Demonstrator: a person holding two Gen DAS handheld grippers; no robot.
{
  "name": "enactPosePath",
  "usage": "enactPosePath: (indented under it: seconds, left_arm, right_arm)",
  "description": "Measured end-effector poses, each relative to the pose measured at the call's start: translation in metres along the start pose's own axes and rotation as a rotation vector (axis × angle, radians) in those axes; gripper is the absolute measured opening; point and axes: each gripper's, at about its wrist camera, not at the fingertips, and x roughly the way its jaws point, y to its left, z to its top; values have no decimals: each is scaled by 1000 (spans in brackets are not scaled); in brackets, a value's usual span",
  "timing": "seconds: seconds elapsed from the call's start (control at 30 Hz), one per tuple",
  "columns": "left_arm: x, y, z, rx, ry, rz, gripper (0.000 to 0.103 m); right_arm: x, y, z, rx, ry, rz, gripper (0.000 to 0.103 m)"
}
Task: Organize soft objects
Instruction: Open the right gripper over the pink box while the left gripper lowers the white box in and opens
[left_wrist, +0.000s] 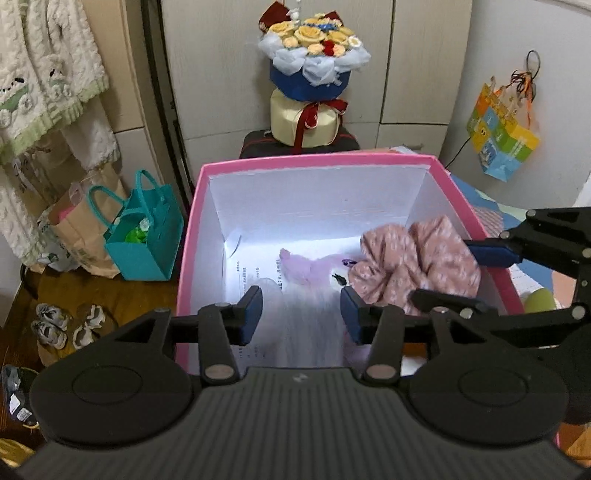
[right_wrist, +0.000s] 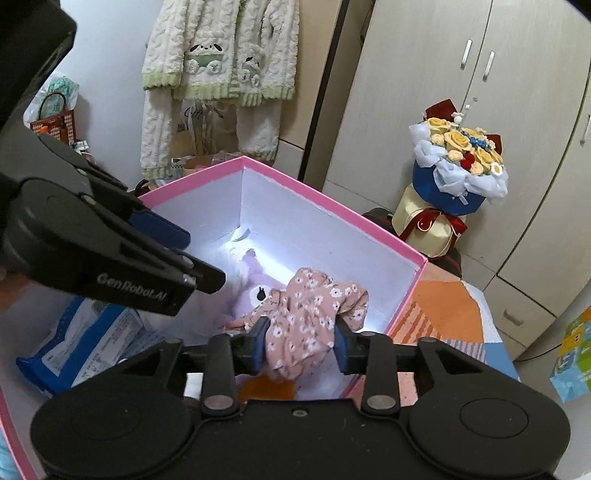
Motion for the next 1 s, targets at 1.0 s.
enactPosePath:
  seconds: [1.0]
  left_arm:
    - [-133,-13,-44,132,-112,-133,59]
  right_arm:
    - [-101,35,-17,-18,-53,11,60]
